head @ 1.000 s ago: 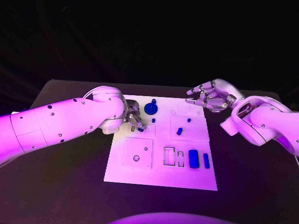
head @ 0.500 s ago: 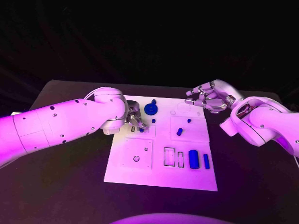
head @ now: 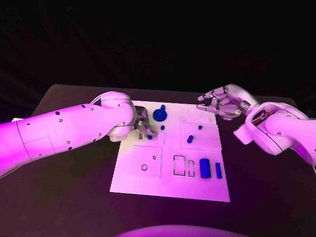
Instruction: Assemble the parts on the task board
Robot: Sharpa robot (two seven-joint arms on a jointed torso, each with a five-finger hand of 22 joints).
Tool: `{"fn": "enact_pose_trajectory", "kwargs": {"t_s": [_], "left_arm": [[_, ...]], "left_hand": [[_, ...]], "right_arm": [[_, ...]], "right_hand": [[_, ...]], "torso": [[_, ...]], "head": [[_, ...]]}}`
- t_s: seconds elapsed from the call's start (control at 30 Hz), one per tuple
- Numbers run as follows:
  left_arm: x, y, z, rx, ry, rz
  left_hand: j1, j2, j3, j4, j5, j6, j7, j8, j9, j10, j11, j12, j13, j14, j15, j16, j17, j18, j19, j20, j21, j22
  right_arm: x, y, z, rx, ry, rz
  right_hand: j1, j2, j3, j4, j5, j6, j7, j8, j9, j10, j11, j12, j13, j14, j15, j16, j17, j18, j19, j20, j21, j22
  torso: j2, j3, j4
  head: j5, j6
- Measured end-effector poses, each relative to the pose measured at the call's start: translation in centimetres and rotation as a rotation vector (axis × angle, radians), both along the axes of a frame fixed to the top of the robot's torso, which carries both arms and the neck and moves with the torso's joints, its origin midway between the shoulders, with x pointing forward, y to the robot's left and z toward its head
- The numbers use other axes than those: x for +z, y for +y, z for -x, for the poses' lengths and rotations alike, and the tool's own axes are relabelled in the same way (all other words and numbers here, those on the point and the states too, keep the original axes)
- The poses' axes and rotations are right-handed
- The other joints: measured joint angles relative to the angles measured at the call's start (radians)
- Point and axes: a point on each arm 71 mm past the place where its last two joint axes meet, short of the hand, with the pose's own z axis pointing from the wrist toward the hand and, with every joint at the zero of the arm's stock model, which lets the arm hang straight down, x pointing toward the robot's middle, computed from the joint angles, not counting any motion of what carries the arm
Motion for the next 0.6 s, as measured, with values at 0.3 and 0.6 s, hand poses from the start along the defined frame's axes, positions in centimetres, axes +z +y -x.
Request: {"fn": "enact_pose_trajectory", "kwargs": {"t_s": [0.3,0.6], "left_arm": [[0.0,0.4,0.0,0.007,0.009,0.003],[0.2,1.2,0.1,0.031,0.009,0.026]], "left_hand": [[-0.037,0.015,-0.106,0.01,0.0,0.0,0.0,-0.005,0.002,0.0,0.0,-0.006,-0.009,0.0,0.0,0.0,0.0,0.0,0.0,0.0,0.0,0.0],[-0.135,0.046,-0.263,0.013,-0.085,0.0,0.0,-0.011,0.004,0.0,0.0,-0.006,-0.009,0.0,0.0,0.0,0.0,0.0,0.0,-0.007,0.004,0.0]], "right_arm": [[0.0,-0.1,0.0,0.0,-0.001,0.0],[0.0,-0.2,0.0,-0.004,0.0,0.001]], "right_hand": [[-0.027,0.027,-0.036,0.02,-0.042,-0.002,0.002,0.0,0.0,-0.01,0.003,-0.005,-0.016,0.0,0.0,-0.012,-0.015,0.0,-0.004,0.004,-0.016,-0.019],[-0.081,0.025,-0.097,0.024,-0.213,-0.003,0.003,0.0,0.0,-0.01,0.003,0.0,-0.017,0.0,0.0,-0.014,-0.016,0.0,-0.003,0.004,-0.021,-0.023]], "torso": [[0.0,-0.0004,0.0],[0.0,-0.0009,0.0]], "head": [[0.0,-0.001],[-0.003,0.001]]}}
